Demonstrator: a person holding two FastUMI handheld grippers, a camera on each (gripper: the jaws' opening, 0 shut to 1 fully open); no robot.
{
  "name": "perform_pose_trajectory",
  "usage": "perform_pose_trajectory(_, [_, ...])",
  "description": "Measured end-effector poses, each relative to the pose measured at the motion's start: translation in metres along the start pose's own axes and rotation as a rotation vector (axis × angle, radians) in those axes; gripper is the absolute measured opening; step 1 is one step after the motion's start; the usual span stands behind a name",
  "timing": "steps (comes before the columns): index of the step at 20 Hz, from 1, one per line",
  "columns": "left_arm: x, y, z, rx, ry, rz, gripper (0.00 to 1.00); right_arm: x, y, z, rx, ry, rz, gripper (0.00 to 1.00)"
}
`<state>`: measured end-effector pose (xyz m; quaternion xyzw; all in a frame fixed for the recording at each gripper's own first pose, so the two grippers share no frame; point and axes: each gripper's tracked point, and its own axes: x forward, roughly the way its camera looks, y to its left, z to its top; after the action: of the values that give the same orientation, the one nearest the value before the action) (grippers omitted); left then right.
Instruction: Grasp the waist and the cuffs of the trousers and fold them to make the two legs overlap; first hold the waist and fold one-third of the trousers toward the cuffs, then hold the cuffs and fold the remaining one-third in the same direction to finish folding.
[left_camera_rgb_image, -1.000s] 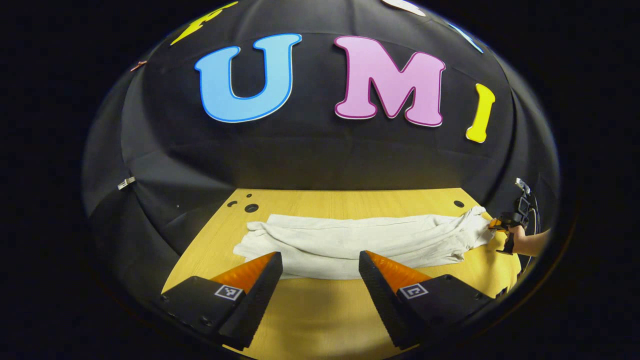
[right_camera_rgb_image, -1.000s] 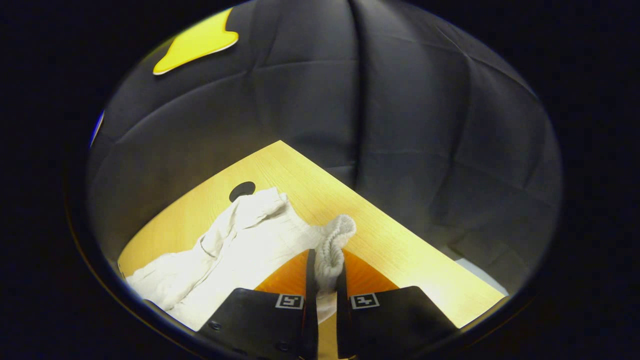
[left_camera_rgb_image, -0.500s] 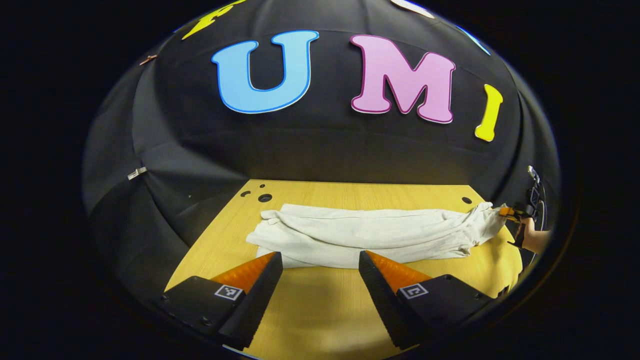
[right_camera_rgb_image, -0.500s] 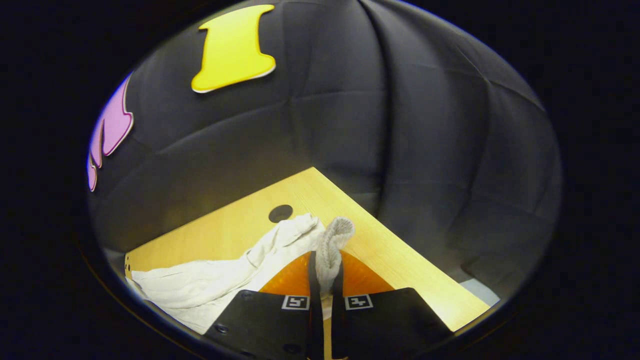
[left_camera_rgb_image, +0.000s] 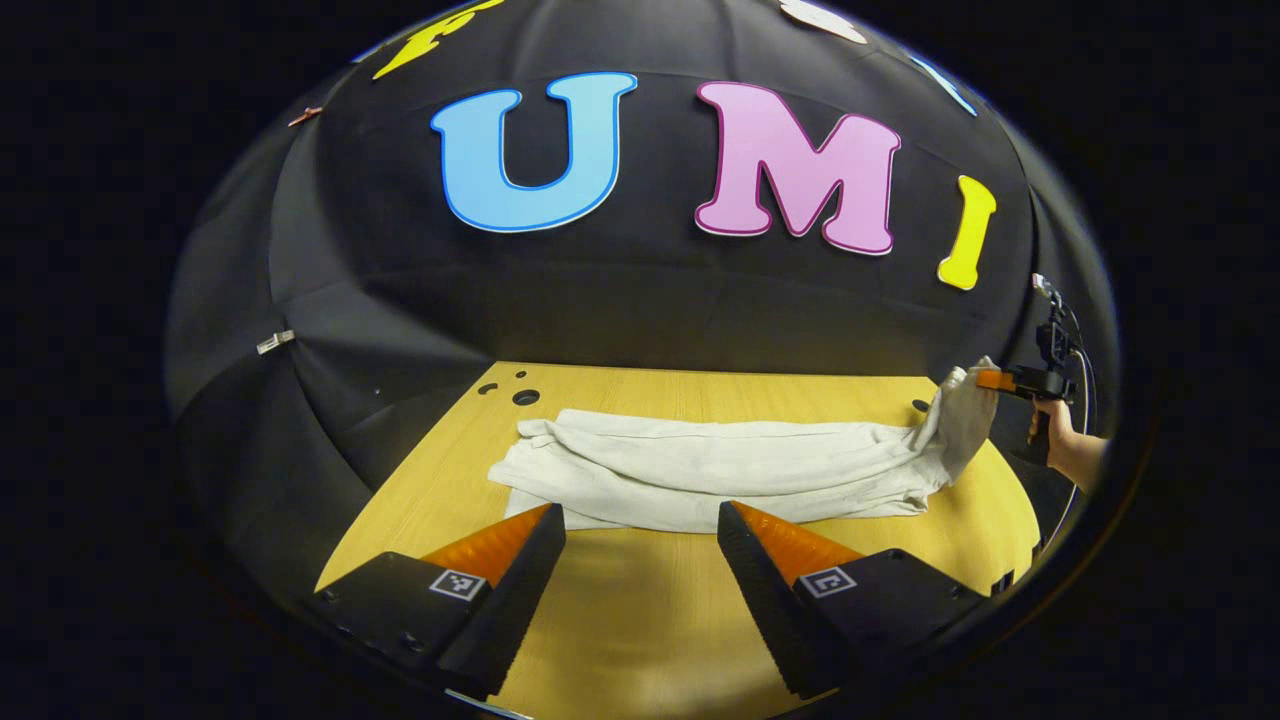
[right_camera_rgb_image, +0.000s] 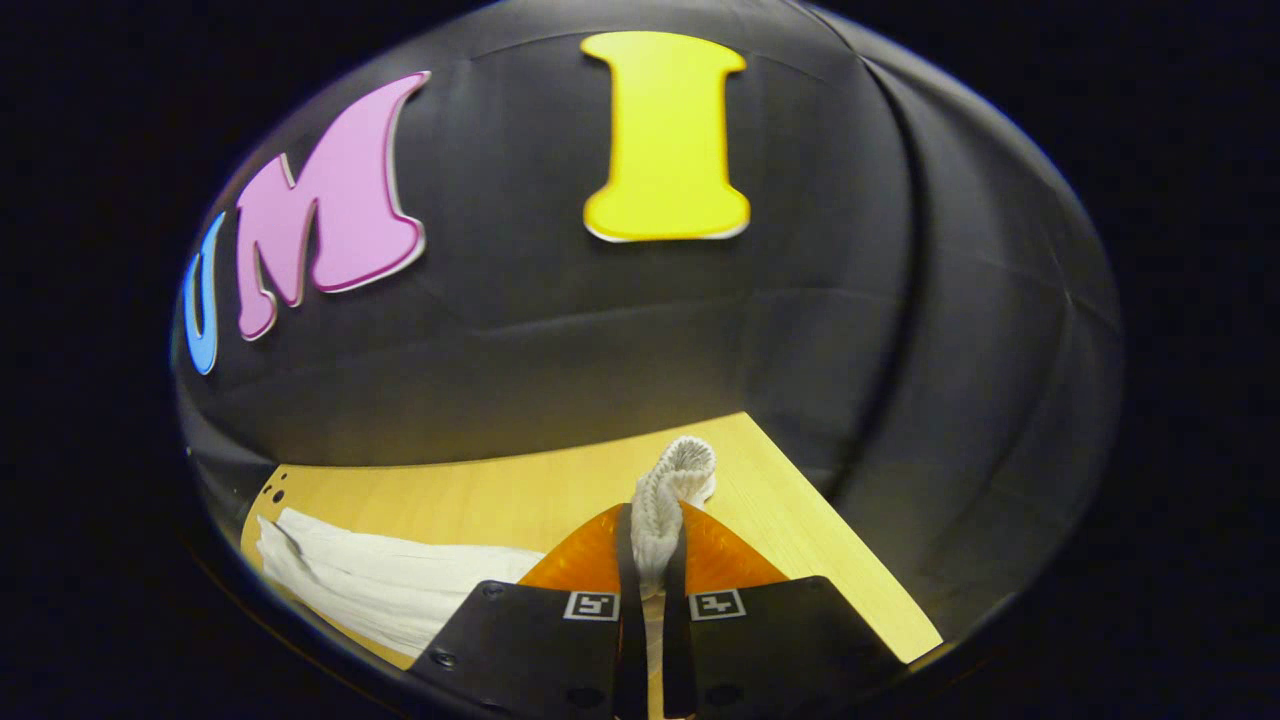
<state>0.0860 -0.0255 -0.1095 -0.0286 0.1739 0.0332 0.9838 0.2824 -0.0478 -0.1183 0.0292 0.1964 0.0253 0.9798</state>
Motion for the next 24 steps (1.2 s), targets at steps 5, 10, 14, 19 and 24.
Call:
perform_pose_trajectory(5, [-0.008,0.011,-0.014,-0.086,0.006,0.021,0.98,-0.005,0.058,0.017,-0.110,-0.027,0.137,0.10])
perform_pose_trajectory(10, [-0.010,0.038,-0.030,-0.181,0.009,0.076,0.98,-0.012,0.150,-0.012,-0.126,-0.003,0.284,0.10])
perform_pose_trajectory(14, [-0.017,0.056,-0.049,-0.253,0.021,0.145,0.95,-0.016,0.204,-0.056,-0.106,0.068,0.370,0.10])
perform_pose_trajectory(19, [-0.015,0.051,-0.070,-0.256,0.071,0.147,0.95,-0.022,0.252,-0.109,-0.110,0.154,0.421,0.11])
perform_pose_trajectory(24, [-0.010,0.050,-0.061,-0.236,0.074,0.136,0.95,-0.047,0.283,-0.146,-0.083,0.251,0.498,0.22])
